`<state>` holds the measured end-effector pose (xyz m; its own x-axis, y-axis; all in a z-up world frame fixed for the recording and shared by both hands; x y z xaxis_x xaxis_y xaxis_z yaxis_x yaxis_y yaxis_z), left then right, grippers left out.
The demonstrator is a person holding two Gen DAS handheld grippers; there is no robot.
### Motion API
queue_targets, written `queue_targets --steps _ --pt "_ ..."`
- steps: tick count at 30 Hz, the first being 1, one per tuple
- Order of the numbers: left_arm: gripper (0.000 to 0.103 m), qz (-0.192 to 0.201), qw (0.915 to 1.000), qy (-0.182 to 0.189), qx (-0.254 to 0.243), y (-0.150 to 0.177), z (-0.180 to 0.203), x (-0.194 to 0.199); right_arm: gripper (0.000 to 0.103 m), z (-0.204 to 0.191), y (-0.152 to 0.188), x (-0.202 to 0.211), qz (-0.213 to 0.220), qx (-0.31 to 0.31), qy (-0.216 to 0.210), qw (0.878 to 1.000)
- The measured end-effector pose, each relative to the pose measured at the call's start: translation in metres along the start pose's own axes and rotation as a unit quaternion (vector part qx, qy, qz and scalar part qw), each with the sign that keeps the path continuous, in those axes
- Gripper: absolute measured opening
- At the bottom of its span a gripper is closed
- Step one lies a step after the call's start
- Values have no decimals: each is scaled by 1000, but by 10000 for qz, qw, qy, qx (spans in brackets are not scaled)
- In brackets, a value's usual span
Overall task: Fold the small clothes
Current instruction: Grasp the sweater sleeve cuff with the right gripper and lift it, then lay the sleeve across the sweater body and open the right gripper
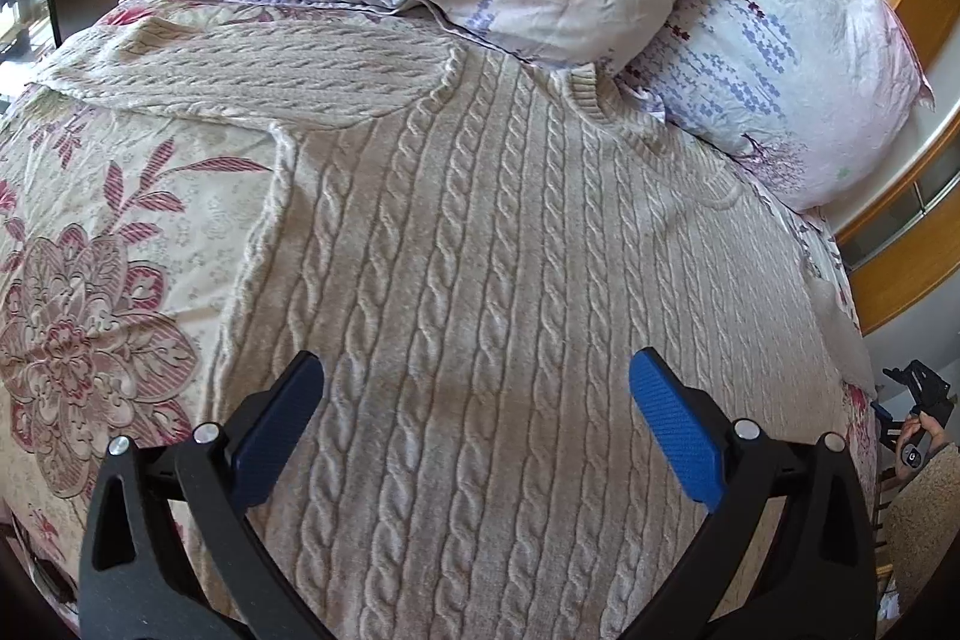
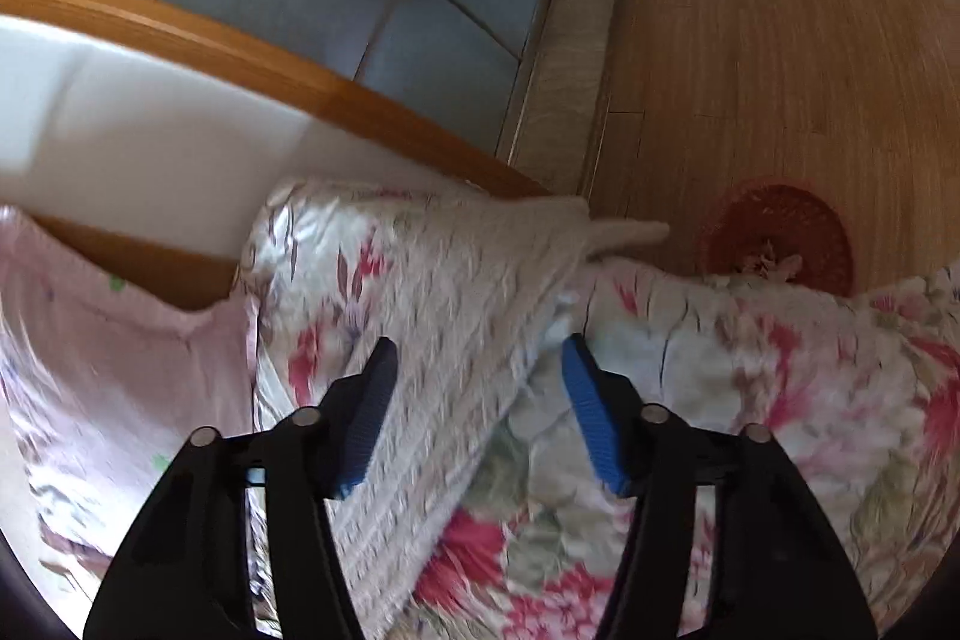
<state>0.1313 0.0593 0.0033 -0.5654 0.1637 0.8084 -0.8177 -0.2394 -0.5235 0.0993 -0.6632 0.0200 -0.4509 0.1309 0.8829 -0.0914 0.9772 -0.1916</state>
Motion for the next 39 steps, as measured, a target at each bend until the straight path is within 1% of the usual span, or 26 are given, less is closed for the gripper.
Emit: queue_targets --steps 3,8,10,11,12,14,15,16,18,20,22,23,24,25,26,28,29,30,31,32,33,34,36,38,39 --pt "101 60 9997 -67 244 -4 -14 5 38 -1 -10 -7 -14 -42 38 10000" --pt "101 200 9977 -241 594 -13 -37 14 36 3 -19 -8 103 -343 -124 9993" --pt "101 228 9970 -260 691 -15 -45 17 29 4 -20 -8 195 -382 -54 9991" --pt "101 242 9967 -294 721 -16 -49 18 18 2 -19 -11 222 -346 52 9991" --pt "101 251 9964 -337 738 -17 -53 19 10 0 -20 -13 233 -235 223 9992" --pt "101 264 9958 -417 777 -20 -61 20 9 -8 -20 -11 313 -41 378 9988" --pt "101 257 9953 -454 811 -22 -65 20 8 -19 -17 -6 448 178 398 9980" --pt "101 252 9948 -464 868 -23 -71 20 8 -31 -13 -1 581 418 375 9967" --pt "101 272 9935 -389 1033 -26 -82 21 8 -66 3 14 828 1105 250 9901" --pt "101 368 9913 -260 1233 -30 -94 23 8 -103 25 27 951 1739 23 9802" --pt "101 483 9888 -220 1396 -35 -107 25 8 -148 65 41 974 2470 -378 9634" --pt "101 545 9876 -218 1458 -37 -113 26 8 -172 94 48 922 2884 -624 9510" --pt "101 599 9865 -216 1512 -40 -119 27 8 -187 116 51 851 3159 -789 9417" --pt "101 657 9855 -192 1553 -42 -124 29 8 -203 145 53 735 3475 -978 9296" --pt "101 713 9844 -166 1602 -44 -128 30 8 -220 183 55 554 3848 -1198 9135" --pt "101 804 9820 -124 1705 -48 -137 32 8 -236 244 52 182 4295 -1493 8904" --pt "101 826 9809 -125 1757 -50 -142 33 8 -241 286 45 -146 4543 -1639 8755" --pt "101 839 9799 -122 1803 -50 -146 33 8 -243 316 38 -397 4723 -1687 8643" --pt "101 846 9789 -96 1860 -50 -149 33 8 -240 351 28 -676 4923 -1682 8514" --pt "101 851 9779 -61 1907 -50 -152 33 8 -233 384 16 -975 5127 -1589 8381" --pt "101 847 9773 -39 1942 -49 -155 33 8 -228 405 7 -1130 5274 -1487 8288" --pt "101 836 9769 -31 1964 -48 -157 33 8 -216 435 -9 -1379 5495 -1286 8139" --pt "101 804 9771 -29 1970 -47 -160 34 7 -199 463 -26 -1683 5628 -1020 8028" --pt "101 774 9775 -40 1964 -45 -163 35 8 -186 480 -36 -1864 5688 -781 7973" --pt "101 774 9775 -50 1963 -44 -165 36 8 -183 484 -32 -1859 5715 -751 7958"
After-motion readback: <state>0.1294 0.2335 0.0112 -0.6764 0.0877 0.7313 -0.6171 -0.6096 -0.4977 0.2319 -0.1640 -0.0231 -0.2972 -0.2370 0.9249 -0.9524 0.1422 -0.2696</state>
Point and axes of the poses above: each gripper's, at about its wrist camera, not at the fingertips, and x roughly against the way its jaws point, z to its right, y to its underside, the point moved 4 cm from there along -x, roughly the way its jaws point, and after that the axes turned 4 degrees about -x, right-handed, at the moved point
